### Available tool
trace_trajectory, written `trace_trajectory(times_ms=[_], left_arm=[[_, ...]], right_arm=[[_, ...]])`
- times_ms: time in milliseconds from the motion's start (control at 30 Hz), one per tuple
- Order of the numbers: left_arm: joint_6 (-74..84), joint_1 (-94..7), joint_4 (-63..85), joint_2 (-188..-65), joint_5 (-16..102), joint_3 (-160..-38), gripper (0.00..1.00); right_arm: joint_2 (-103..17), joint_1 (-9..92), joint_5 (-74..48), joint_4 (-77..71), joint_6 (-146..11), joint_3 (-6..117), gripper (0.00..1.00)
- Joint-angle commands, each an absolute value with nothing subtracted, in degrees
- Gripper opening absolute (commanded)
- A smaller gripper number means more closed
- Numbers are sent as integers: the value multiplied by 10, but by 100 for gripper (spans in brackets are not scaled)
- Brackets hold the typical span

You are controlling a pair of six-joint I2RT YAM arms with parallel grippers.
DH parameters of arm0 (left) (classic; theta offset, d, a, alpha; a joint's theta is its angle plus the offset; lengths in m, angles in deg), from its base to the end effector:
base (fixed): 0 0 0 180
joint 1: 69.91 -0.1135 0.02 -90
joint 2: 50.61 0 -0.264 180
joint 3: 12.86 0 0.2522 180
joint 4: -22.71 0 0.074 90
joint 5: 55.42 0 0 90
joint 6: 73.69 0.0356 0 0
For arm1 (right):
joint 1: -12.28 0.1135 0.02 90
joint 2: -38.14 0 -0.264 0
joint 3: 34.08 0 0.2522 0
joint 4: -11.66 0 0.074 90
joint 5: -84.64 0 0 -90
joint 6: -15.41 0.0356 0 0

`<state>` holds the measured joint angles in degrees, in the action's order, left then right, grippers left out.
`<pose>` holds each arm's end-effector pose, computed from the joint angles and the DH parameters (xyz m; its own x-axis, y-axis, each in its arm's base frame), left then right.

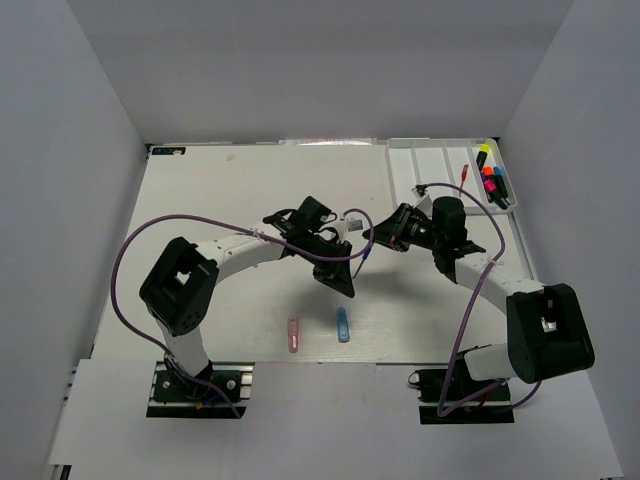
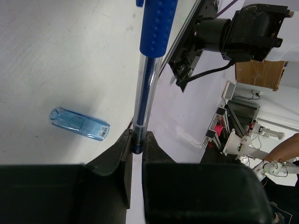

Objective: Sort the stationery into containers
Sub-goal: Cap the pen

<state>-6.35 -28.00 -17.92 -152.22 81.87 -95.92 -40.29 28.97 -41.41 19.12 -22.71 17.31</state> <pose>0.2523 -0.2616 0.2076 -0.8723 0.4318 -0.2297 0.4304 0.4548 -0.7797 0.2704 0.1029 0.2230 -0.7987 0.4246 -0.4265 -0.2187 0.4555 0.8630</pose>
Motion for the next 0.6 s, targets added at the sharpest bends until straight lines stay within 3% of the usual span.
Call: trace_trajectory(times_ms=[0, 267, 567], left_arm=[[-75, -319, -39, -1509, 746, -1029, 0], [-77, -325, -36, -1496, 756, -1020, 0], [-103, -325, 9, -1460, 777, -930, 0]], right_arm=[[-389, 350, -546, 115, -230, 144, 0], [-396, 345, -536, 110, -236, 166, 0], [-428, 316, -528, 106, -226, 226, 0]])
